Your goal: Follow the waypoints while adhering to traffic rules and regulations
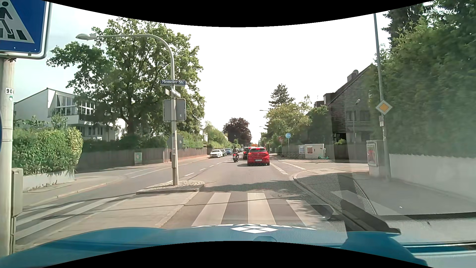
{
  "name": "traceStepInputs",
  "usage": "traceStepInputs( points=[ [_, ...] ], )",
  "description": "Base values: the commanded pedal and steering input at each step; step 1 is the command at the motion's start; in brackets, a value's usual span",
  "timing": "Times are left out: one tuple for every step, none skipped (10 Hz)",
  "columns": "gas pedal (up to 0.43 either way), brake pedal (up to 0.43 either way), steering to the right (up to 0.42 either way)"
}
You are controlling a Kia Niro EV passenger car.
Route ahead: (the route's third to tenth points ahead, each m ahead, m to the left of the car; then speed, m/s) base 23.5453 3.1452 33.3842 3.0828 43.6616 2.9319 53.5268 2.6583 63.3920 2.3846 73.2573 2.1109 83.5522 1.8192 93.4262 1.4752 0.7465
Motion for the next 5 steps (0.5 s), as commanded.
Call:
traceStepInputs(
  points=[
    [0.0,0.171,0.002],
    [0.0,0.171,0.002],
    [0.0,0.165,0.001],
    [0.0,0.152,0.001],
    [0.0,0.146,0.001]
  ],
)
